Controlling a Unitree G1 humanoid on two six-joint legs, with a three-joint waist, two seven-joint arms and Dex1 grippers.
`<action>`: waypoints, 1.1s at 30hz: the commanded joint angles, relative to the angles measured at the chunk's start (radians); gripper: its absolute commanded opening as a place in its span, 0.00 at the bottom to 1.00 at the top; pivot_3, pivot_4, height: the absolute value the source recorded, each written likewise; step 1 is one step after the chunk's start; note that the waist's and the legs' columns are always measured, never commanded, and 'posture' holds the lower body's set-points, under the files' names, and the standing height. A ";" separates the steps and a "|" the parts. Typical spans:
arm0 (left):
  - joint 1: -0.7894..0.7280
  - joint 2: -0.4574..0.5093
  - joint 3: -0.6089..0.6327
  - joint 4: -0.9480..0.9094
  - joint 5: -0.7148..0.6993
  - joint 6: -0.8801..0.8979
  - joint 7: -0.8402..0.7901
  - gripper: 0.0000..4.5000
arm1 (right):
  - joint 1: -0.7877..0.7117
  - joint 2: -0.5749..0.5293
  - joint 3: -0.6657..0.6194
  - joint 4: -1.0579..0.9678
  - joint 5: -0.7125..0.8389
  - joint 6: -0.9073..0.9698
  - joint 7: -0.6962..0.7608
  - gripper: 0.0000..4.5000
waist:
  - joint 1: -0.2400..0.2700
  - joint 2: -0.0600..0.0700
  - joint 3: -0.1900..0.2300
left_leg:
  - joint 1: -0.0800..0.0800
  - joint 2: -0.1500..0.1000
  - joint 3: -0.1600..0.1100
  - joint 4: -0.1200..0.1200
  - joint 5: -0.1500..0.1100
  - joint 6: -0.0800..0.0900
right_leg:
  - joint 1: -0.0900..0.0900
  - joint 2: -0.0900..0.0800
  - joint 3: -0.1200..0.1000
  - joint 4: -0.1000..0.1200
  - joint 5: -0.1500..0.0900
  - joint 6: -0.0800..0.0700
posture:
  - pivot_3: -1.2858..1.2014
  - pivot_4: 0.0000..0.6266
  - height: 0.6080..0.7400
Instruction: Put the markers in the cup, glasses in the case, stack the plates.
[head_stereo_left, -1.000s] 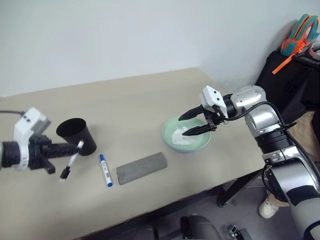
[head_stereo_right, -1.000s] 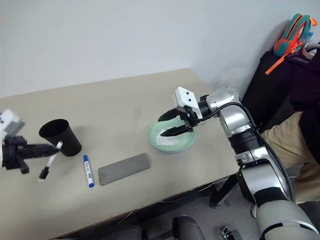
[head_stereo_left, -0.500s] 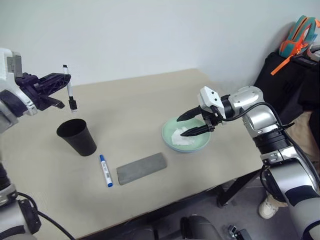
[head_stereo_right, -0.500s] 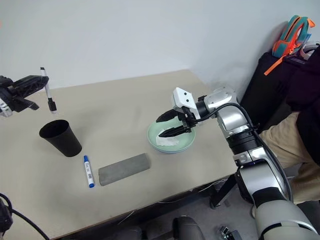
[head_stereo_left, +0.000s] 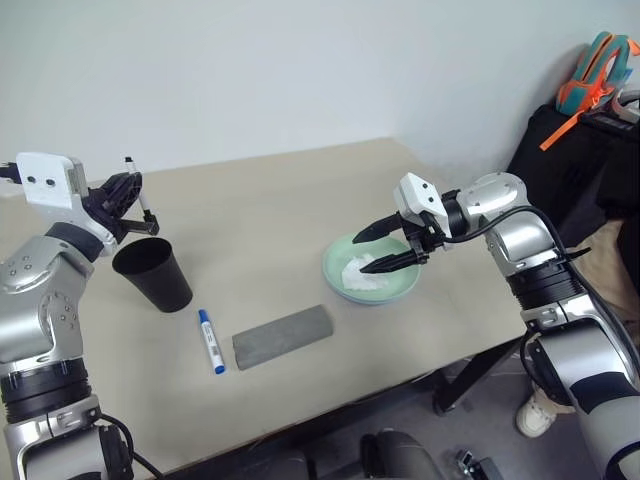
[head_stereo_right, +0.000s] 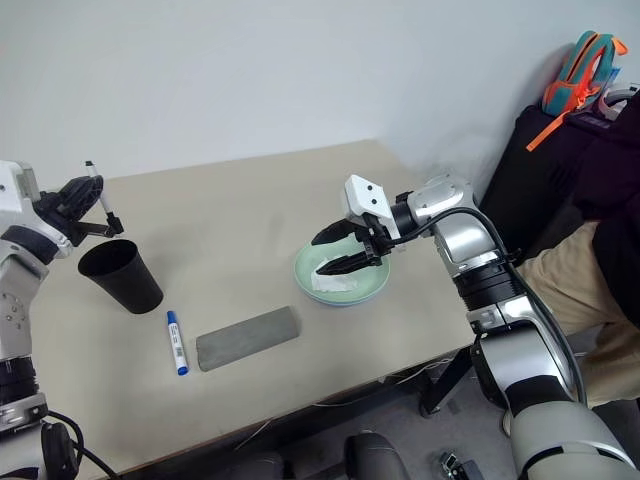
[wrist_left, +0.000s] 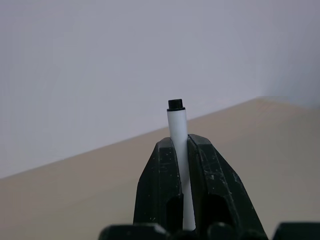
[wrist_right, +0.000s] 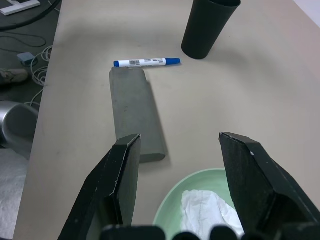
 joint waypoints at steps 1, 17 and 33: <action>0.012 -0.011 0.022 -0.031 0.015 -0.063 0.030 0.00 | -0.010 -0.010 -0.023 -0.035 0.013 0.002 -0.005 0.60 | 0.000 0.000 0.000 | 0.000 0.000 0.000 0.000 0.000 0.000 | 0.000 0.000 0.000 0.000 0.000 0.000 | 0.52 0.00 0.99; 0.140 -0.077 -0.001 -0.041 0.048 -0.228 0.048 0.00 | -0.012 -0.010 -0.027 -0.040 0.016 0.003 -0.004 0.60 | 0.000 0.000 0.000 | 0.000 0.000 0.000 0.001 0.000 0.000 | 0.000 0.000 -0.001 0.000 0.000 0.000 | 0.52 0.00 0.99; 0.159 -0.024 -0.014 -0.092 0.004 -0.099 -0.006 0.86 | -0.013 -0.007 -0.025 -0.034 0.013 -0.006 -0.005 0.60 | 0.000 0.000 0.000 | 0.000 0.001 -0.001 0.001 0.000 0.000 | 0.000 0.000 -0.001 -0.001 0.000 0.000 | 0.52 0.00 0.99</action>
